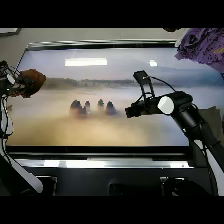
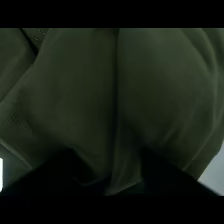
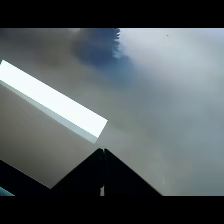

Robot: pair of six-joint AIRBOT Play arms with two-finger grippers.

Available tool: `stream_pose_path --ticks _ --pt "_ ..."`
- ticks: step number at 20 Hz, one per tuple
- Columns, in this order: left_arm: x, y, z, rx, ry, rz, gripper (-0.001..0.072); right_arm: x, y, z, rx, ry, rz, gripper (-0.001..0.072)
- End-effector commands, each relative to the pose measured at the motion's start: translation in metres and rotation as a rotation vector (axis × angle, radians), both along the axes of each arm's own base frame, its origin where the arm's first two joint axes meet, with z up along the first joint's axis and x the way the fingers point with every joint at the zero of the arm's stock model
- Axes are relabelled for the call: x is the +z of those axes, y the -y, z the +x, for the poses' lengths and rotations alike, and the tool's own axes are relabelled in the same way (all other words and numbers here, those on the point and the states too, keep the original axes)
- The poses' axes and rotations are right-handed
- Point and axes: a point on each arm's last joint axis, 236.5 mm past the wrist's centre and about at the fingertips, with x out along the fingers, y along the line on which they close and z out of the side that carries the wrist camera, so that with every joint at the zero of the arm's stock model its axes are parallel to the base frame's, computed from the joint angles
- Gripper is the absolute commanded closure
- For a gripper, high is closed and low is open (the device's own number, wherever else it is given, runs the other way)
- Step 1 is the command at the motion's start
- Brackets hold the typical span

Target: Fold the clothes and pants, and hang the long-sleeved shirts on hangers.

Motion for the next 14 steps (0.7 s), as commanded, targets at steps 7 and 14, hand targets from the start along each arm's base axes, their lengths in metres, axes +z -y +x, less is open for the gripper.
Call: stream_pose_path --ticks 7,14 --pt "0.074 0.083 -0.010 -0.185 0.022 -0.215 0.0697 0.000 0.000 0.000 0.001 0.001 0.000 0.0680" --pt "0.226 0.244 -0.133 -0.422 -0.058 -0.304 0.0697 0.000 -0.001 0.000 0.001 0.000 0.001 0.0680"
